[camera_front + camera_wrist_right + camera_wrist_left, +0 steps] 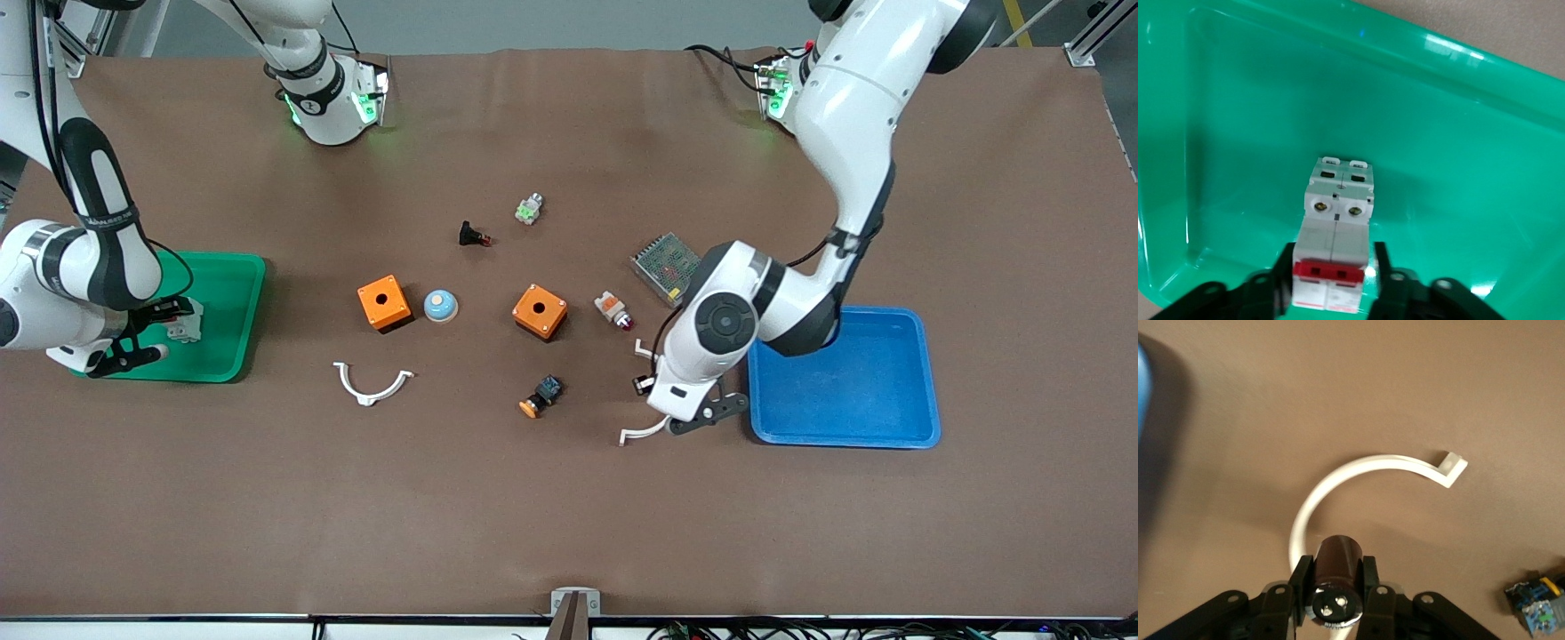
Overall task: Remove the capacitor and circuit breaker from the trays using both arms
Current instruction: 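Carry the capacitor toward the white arc while the right gripper lifts the breaker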
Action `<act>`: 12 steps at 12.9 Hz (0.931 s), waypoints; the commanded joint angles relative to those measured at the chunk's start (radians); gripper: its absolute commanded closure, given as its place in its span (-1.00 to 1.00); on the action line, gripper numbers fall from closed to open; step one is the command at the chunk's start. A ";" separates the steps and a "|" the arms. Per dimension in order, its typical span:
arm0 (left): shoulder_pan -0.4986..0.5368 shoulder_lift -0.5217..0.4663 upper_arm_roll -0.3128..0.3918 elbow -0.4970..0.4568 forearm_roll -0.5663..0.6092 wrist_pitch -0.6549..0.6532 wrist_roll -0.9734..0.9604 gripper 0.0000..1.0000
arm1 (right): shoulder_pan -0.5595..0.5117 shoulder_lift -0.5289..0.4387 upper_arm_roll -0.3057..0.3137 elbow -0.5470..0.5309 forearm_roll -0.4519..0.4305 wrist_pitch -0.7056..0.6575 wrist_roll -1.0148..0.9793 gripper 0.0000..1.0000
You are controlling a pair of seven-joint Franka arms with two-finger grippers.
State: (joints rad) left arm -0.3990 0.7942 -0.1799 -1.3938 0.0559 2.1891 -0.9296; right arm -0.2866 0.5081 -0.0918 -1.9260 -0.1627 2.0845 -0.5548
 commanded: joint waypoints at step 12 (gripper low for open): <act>-0.057 0.044 0.016 0.045 0.007 0.060 -0.156 -1.00 | 0.255 -0.011 0.112 0.429 0.213 -0.385 0.275 0.97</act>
State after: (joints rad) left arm -0.4528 0.8804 -0.1759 -1.3536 0.0567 2.2760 -1.0673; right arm -0.1202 0.4765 0.0245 -1.5113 -0.0051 1.7018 -0.3792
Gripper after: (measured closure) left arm 0.172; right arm 0.604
